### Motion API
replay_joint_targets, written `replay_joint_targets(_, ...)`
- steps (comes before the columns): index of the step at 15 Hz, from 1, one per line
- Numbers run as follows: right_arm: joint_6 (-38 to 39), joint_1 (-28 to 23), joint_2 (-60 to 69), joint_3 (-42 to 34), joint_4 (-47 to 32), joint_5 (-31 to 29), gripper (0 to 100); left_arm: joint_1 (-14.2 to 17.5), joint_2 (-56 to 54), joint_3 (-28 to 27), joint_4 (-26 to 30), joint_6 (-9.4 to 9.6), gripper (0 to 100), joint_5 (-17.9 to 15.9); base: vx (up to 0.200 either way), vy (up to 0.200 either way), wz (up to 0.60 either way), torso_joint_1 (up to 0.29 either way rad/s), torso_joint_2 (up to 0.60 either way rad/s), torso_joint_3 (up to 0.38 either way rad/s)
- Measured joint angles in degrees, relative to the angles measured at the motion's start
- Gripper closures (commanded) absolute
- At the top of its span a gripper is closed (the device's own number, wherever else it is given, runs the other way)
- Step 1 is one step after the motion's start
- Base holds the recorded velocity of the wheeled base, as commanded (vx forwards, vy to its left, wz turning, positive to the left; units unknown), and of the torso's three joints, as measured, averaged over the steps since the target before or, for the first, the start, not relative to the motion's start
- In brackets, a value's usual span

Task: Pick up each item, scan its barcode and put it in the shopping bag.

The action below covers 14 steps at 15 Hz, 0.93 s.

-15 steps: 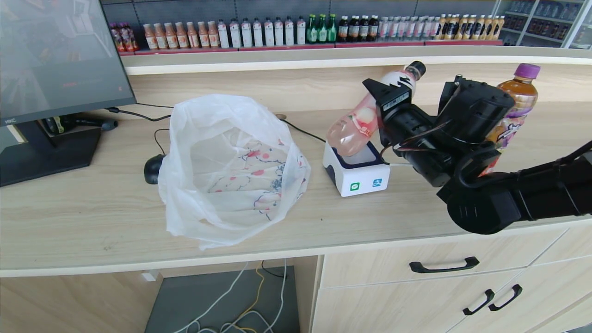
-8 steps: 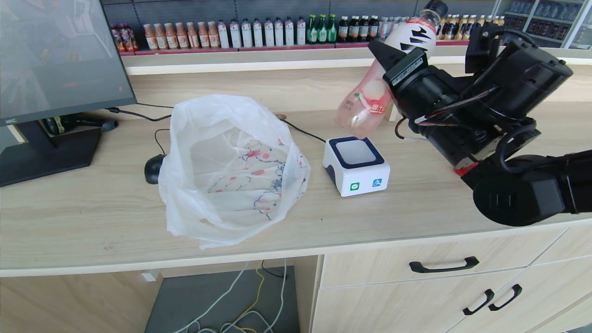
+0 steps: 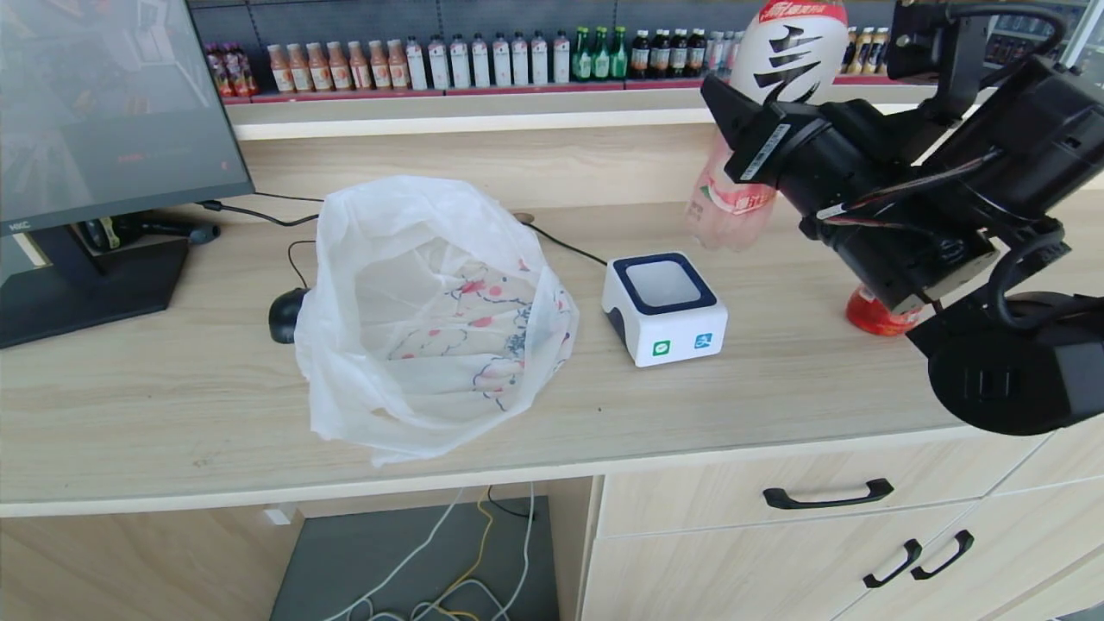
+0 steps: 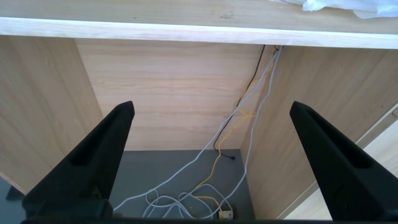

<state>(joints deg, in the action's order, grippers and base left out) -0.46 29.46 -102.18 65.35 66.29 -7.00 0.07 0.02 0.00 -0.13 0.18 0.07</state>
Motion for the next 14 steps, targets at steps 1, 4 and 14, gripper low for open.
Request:
replay_joint_targets(1, -2.35, 0.20, 0.85, -2.02, 1.01, 0.05, 100, 0.00, 0.00, 0.00, -0.02, 0.00, 0, 0.00, 0.000, 0.000, 0.00, 0.000, 0.00, 0.000)
replay_joint_targets(4, -8.07, 0.55, 3.43, -9.55, 3.04, 0.35, 100, 0.02, 0.00, 0.00, 0.00, 0.06, 0, 0.00, 0.000, 0.000, 0.00, 0.000, 0.00, 0.000)
replay_joint_targets(14, -11.19, 0.79, 6.56, -15.49, 8.73, 1.37, 100, 0.00, 0.00, 0.00, -0.02, -0.09, 0, 0.00, 0.000, 0.000, 0.00, 0.000, 0.00, 0.000)
